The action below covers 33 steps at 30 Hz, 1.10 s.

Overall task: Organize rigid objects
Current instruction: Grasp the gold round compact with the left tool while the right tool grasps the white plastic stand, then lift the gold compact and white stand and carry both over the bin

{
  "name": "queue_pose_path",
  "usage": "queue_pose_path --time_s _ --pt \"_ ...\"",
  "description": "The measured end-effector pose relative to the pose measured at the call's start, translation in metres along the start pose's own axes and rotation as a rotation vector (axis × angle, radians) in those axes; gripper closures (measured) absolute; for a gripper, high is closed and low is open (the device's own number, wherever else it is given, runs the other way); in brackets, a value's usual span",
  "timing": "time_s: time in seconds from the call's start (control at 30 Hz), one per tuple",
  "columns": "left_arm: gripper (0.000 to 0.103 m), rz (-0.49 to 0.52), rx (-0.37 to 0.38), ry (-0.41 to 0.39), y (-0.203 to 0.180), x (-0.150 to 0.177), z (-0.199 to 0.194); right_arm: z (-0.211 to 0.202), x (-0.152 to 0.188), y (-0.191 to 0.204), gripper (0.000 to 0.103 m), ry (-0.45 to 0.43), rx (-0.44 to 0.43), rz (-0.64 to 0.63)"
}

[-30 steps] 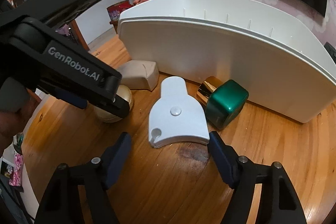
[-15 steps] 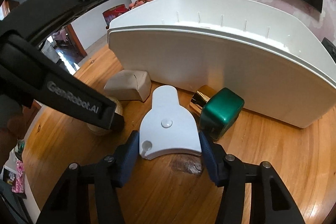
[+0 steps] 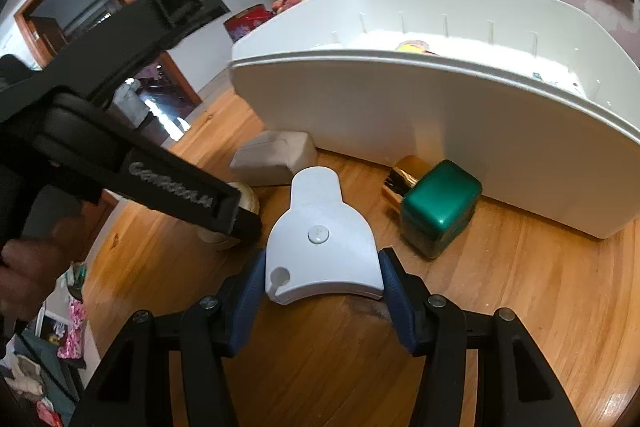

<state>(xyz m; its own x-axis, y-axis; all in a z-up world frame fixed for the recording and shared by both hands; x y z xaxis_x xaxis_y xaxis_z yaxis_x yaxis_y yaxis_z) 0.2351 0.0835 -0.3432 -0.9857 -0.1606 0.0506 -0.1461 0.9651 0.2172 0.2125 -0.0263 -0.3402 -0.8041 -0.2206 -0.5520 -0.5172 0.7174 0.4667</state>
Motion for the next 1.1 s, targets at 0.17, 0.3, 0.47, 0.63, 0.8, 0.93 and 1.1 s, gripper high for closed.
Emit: queue_pose_path --time_s 0.17,0.3,0.47,0.63,0.8,0.93,1.1 --pt "0.044 -0.032 0.0 0.0 0.024 0.004 -0.007 -0.011 -0.006 0.009 0.046 -0.015 -0.026 -0.021" --pt "0.044 -0.069 -0.01 -0.025 0.048 0.003 -0.018 -0.018 -0.018 0.014 0.046 -0.025 -0.04 -0.032" --pt "0.044 -0.11 -0.039 -0.068 0.071 -0.009 -0.034 -0.036 -0.027 0.027 0.046 -0.072 -0.047 -0.039" --pt "0.044 -0.149 -0.051 -0.143 0.089 -0.026 -0.061 -0.056 -0.046 0.035 0.046 -0.158 -0.054 -0.074" --pt "0.044 -0.174 0.011 -0.281 0.09 -0.043 -0.096 -0.072 -0.06 0.037 0.046 -0.266 -0.001 -0.15" --pt "0.044 -0.164 0.048 -0.407 0.082 -0.052 -0.122 -0.084 -0.074 0.032 0.046 -0.335 0.049 -0.18" --pt "0.044 -0.125 0.116 -0.515 0.071 -0.062 -0.133 -0.099 -0.077 0.015 0.046 -0.388 0.105 -0.162"
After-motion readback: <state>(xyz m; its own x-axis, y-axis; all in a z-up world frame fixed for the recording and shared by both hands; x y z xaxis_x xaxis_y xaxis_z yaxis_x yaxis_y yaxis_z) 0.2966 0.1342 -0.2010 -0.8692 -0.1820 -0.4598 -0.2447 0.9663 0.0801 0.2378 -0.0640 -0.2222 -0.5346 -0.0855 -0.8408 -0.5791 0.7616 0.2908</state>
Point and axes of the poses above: each gripper's, at about its wrist camera, not at the fingertips, and z roughly the way its jaws point, y to its left, x to its underside, the point moved 8 cm from there along z, roughly the way its jaws point, and after that the axes turned 14 degrees about -x, right-handed, at the moved point
